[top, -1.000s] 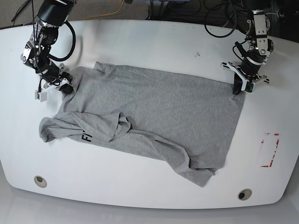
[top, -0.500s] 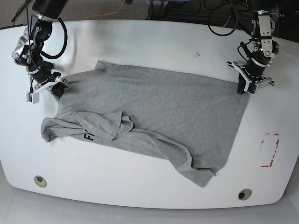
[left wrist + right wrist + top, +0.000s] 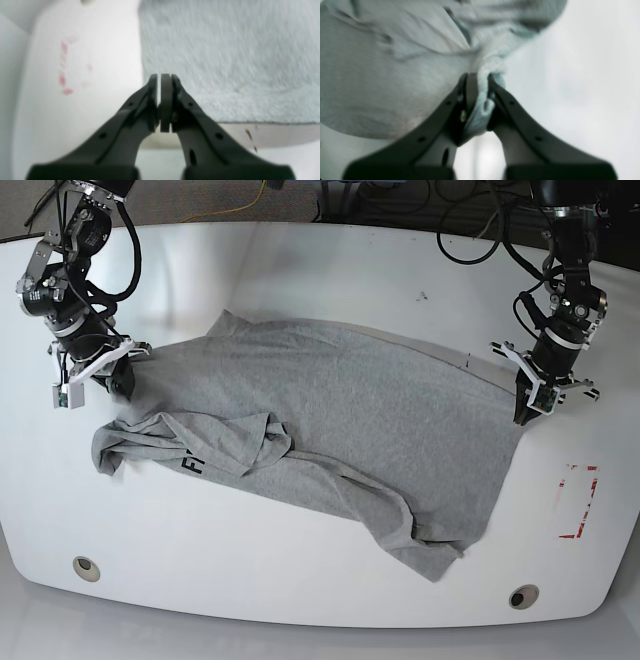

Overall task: Layout the t-shirt on the table in an organized manner, then fold the t-shirt properly
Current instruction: 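Lower the right gripper and pinch the other shirt corner, then lift the gripped shirt edge with both grippers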

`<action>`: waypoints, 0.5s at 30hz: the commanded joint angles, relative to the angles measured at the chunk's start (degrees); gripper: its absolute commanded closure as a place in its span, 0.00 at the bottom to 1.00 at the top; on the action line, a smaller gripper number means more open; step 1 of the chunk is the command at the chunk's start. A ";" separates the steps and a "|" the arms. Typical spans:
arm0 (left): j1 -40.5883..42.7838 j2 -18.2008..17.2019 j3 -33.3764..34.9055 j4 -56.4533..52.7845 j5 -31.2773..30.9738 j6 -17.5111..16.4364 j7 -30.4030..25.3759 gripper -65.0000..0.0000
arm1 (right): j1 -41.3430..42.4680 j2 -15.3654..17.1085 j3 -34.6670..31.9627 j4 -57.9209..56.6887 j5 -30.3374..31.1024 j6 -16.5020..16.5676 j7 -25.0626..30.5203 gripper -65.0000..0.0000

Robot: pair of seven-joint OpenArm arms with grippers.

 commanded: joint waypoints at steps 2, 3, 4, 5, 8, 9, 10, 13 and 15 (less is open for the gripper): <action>-2.21 -0.72 -0.29 5.08 -0.53 0.37 1.29 1.00 | 0.80 0.78 0.32 1.20 0.73 0.19 1.08 1.00; -3.00 -0.72 -0.20 6.05 -0.53 0.37 2.69 1.00 | 1.24 0.87 0.24 1.20 0.73 0.54 1.08 1.00; -3.62 -0.72 -0.11 6.66 -0.53 0.37 3.57 1.00 | 1.86 0.87 0.15 1.28 0.90 0.63 1.08 1.00; -4.24 -0.72 -0.02 7.10 -0.53 0.37 4.01 1.00 | 2.39 0.96 0.15 1.28 1.34 0.63 1.08 1.00; -6.70 -0.72 0.06 8.24 -0.62 0.37 5.07 1.00 | 4.23 1.22 0.24 1.28 3.01 0.63 1.08 1.00; -7.31 -0.72 0.06 8.51 -0.62 0.37 5.33 1.00 | 4.67 1.31 0.24 1.28 3.45 0.63 1.08 1.00; -8.10 -0.72 0.15 8.77 -0.62 0.37 5.68 1.00 | 5.29 1.75 0.24 1.28 3.89 0.63 1.08 1.00; -10.65 -0.72 0.24 9.83 -0.62 0.37 7.00 1.00 | 7.31 4.39 0.24 1.20 5.12 0.63 1.08 1.00; -12.41 -0.72 0.24 10.27 -0.62 0.37 7.97 1.00 | 8.37 5.36 0.24 1.20 5.56 0.63 1.08 1.00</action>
